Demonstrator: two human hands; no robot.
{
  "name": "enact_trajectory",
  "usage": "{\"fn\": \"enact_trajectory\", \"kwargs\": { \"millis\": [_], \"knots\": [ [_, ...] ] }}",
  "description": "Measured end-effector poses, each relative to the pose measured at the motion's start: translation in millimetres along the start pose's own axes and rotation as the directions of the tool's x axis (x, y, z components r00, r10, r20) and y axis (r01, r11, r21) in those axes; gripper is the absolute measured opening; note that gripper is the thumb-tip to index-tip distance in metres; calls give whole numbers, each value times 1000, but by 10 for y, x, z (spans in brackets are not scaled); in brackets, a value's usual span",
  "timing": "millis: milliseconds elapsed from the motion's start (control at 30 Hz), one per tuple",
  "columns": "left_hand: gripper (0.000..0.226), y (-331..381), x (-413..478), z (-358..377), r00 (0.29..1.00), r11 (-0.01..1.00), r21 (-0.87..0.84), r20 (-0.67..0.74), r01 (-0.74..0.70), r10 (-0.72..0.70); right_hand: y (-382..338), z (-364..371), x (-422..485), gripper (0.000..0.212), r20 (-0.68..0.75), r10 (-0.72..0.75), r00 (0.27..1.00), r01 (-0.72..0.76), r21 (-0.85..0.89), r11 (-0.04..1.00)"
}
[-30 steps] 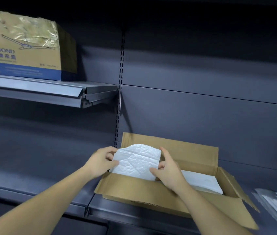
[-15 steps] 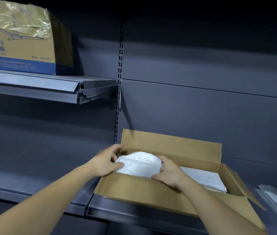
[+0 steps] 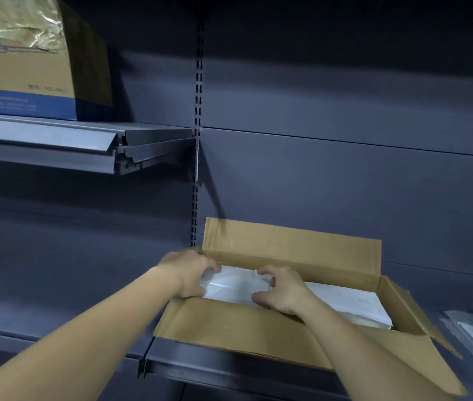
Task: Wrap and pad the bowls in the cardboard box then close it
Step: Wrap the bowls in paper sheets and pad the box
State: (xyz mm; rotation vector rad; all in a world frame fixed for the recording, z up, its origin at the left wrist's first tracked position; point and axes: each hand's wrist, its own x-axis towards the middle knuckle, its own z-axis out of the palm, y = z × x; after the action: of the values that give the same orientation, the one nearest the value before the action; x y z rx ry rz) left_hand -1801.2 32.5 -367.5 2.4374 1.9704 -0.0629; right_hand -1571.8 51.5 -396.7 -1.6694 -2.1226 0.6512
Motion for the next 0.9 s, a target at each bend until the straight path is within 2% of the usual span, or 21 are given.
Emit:
{"fn": "enact_trajectory", "kwargs": {
  "millis": [67, 200, 333, 433, 567, 700, 900],
  "knots": [
    [50, 38, 39, 28, 998, 999, 40, -52, -30, 32, 2, -1, 23, 49, -58, -54, 997, 53, -30, 998],
    [31, 15, 103, 43, 982, 987, -81, -136, -142, 130, 51, -15, 67, 21, -124, -202, 972, 199, -35, 979],
    [36, -46, 132, 95, 979, 973, -122, -90, -194, 184, 131, -4, 133, 35, 8, -258, 966, 258, -86, 962],
    [41, -136, 156, 169, 988, 974, -186, -110, -132, 112, 150, 25, 147, 47, 77, -303, 950, 309, -99, 946],
    [35, -259, 146, 198, 993, 971, -226, -97, -83, 62, 96, 36, 197, 55, 115, -338, 934, 354, -178, 918],
    [34, -260, 116, 200, 995, 976, -198, -48, -93, 85, 47, 51, 227, 49, 157, -343, 926, 373, -257, 891],
    [36, -242, 147, 206, 996, 980, -176, -26, -90, 87, 77, 37, 216, 49, 190, -294, 937, 336, -250, 908]
  ]
}}
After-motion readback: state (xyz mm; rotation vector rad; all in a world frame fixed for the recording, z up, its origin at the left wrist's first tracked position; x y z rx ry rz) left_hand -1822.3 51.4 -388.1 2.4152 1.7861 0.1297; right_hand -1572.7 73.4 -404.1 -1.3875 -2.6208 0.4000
